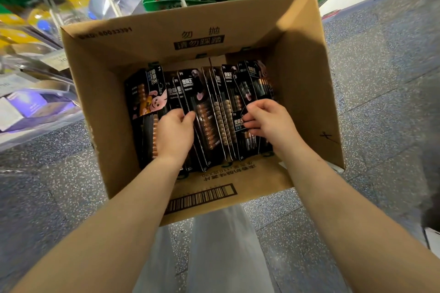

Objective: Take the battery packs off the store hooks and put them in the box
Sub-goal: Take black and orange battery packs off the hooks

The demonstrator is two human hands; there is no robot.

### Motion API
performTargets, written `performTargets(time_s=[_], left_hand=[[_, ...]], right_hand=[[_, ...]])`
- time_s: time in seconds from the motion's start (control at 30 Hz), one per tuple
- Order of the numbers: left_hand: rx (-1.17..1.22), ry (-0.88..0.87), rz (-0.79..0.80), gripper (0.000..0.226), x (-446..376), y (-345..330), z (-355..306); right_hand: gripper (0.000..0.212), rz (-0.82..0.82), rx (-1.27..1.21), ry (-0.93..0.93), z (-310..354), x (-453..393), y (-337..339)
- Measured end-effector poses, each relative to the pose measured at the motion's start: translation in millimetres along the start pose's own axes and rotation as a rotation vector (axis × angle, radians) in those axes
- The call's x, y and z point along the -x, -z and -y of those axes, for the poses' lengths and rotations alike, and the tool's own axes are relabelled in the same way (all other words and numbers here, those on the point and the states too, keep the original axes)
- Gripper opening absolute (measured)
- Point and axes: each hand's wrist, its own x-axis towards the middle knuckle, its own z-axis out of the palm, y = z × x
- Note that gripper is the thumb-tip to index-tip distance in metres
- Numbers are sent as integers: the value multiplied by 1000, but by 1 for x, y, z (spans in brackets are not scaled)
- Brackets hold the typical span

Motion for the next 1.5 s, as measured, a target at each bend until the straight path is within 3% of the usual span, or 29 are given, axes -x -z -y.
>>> performTargets(time_s=[0.2, 0.37, 0.5, 0.67, 0.87, 0.93, 1.07, 1.17, 1.3, 1.43, 1.5], left_hand=[[108, 18, -44, 24, 23, 46, 9], [164, -28, 6, 19, 33, 61, 5], [362, 14, 13, 19, 40, 66, -3], [624, 70, 119, 8, 51, 66, -17], [491, -2, 77, 36, 52, 86, -17], [479, -18, 66, 35, 54, 93, -15], [568, 28, 90, 36, 55, 91, -14], [640, 95, 115, 37, 48, 78, -13], [647, 117, 179, 36, 36, 52, -13], [596, 136, 185, 36, 22, 35, -11], [579, 130, 174, 35, 14, 30, -8]], right_hand=[[17, 39, 3, 47, 7, 4, -20], [43, 134, 57, 84, 19, 10, -50], [27, 203, -60, -10, 30, 19, -63], [29, 126, -158, 26, 41, 33, -74], [25, 201, -375, -72, 44, 50, -78], [22, 157, -377, -91, 47, 45, -67], [17, -96, -367, -91, 40, 26, -32], [14, -260, -224, -97, 25, 9, -10], [19, -234, 21, -7, 21, -24, 0], [57, -216, 296, 18, 20, -67, -12], [62, -210, 462, 19, 5, -83, -14]])
